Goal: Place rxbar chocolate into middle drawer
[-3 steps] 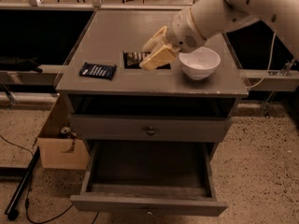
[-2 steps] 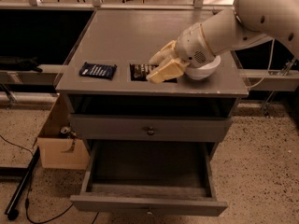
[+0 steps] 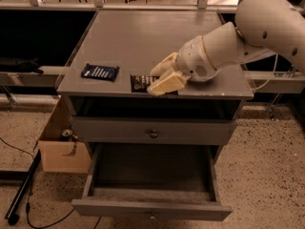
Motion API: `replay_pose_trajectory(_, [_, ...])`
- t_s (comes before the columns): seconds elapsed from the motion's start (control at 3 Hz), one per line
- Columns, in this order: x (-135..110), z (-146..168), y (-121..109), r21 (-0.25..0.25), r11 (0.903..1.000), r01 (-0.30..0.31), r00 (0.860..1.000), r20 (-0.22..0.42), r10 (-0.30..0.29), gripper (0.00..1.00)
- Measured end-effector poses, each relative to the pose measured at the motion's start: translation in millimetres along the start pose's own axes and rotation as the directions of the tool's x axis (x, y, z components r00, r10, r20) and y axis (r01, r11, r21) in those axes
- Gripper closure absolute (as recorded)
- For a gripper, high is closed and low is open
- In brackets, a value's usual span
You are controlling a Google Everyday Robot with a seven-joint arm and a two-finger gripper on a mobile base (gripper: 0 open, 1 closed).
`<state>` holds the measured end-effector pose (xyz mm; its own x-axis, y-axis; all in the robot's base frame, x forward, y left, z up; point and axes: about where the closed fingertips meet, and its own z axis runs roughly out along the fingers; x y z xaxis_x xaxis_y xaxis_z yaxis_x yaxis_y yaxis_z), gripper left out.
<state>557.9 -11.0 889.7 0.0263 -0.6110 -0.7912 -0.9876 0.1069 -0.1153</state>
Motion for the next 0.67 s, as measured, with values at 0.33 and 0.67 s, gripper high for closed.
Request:
replay_pose_trajectory(0.33, [13.0,16.6,30.1,0.014,0.9996,-0.024,0.998,0.053,0.023,1.00])
replay_pose_trajectory(0.67, [40.4,33.4,64.8,0.044,0.9945,-0.095,0.989,0.115,0.089,1.00])
